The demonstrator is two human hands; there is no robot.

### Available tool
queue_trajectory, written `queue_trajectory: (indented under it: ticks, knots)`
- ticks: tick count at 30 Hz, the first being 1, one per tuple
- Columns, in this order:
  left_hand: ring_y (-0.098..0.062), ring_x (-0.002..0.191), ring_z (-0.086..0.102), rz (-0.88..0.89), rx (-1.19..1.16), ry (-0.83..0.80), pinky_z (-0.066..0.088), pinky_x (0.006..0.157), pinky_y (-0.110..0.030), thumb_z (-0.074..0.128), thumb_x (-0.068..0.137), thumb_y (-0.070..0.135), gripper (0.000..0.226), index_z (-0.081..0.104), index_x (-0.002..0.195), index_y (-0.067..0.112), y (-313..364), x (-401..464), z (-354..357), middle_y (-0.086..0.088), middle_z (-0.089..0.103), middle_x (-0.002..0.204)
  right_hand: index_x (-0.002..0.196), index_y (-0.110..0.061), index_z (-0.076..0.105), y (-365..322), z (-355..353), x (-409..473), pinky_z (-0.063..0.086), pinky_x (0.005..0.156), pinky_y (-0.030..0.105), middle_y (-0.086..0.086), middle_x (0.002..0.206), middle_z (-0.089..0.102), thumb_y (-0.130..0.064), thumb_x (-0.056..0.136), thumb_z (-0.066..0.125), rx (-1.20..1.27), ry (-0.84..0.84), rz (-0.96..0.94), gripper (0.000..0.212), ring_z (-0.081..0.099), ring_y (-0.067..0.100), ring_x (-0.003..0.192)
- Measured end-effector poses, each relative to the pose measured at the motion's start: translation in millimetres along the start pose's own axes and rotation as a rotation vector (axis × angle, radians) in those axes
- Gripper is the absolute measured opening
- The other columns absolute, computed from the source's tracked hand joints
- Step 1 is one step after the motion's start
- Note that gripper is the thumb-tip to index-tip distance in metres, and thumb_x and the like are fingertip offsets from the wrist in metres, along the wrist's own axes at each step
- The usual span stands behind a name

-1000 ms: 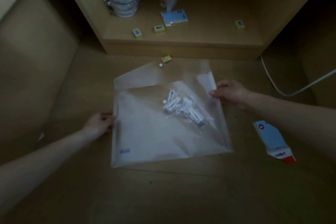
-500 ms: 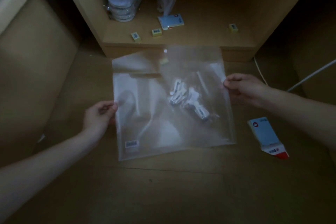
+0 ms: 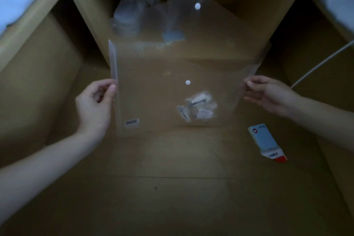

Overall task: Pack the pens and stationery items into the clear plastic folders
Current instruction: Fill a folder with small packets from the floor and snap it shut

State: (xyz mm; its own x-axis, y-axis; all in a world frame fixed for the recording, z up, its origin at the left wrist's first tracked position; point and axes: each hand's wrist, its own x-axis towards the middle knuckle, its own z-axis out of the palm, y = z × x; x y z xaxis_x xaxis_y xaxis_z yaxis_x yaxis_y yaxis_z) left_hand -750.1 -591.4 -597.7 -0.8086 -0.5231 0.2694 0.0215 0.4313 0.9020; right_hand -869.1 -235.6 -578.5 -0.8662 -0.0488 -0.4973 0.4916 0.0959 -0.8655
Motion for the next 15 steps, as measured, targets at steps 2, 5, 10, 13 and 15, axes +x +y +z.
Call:
queue_trajectory:
  ticks: [2,5,10,13,15]
  knots:
    - [-0.007,0.081,0.058,0.046,-0.006,0.01,0.048,0.079,-0.017,0.055,0.093,0.004,0.016,0.062,0.103,0.015,6,0,0,0.007,0.06,0.086,0.1,-0.017,0.062,-1,0,-3,0.048,0.092,0.035,0.001,0.101,0.067,-0.006,0.094,0.049,0.041,0.003,0.002,0.018,0.062,0.015,0.101]
    - [-0.006,0.079,0.056,0.095,-0.013,-0.01,0.048,0.077,-0.016,0.055,0.094,0.004,0.016,0.061,0.103,0.015,12,-2,1,0.006,0.06,0.085,0.099,-0.017,0.061,0,1,-9,0.048,0.088,0.033,0.001,0.1,0.066,-0.005,0.095,0.048,0.064,0.021,0.019,0.017,0.062,0.014,0.096]
    - [0.001,0.075,0.056,0.025,-0.024,0.001,0.045,0.071,-0.01,0.055,0.094,0.004,0.016,0.062,0.104,0.015,0,3,-1,0.008,0.06,0.083,0.098,-0.015,0.06,3,6,-8,0.047,0.081,0.029,0.003,0.094,0.066,-0.006,0.096,0.048,-0.008,0.015,0.021,0.016,0.062,0.013,0.086]
    - [0.007,0.069,0.057,-0.045,-0.014,-0.017,0.045,0.067,-0.006,0.055,0.093,0.004,0.016,0.062,0.105,0.014,-11,1,-4,0.009,0.059,0.083,0.103,-0.012,0.061,4,9,-4,0.044,0.071,0.025,0.003,0.089,0.065,-0.006,0.096,0.049,-0.096,0.019,0.005,0.015,0.06,0.012,0.078]
    - [0.003,0.07,0.056,-0.099,0.009,-0.046,0.045,0.066,-0.006,0.056,0.093,0.005,0.017,0.062,0.107,0.013,-22,-3,-5,0.01,0.06,0.083,0.098,-0.012,0.06,6,12,-3,0.041,0.067,0.023,0.003,0.086,0.064,-0.004,0.096,0.048,-0.137,0.012,0.004,0.015,0.057,0.012,0.074]
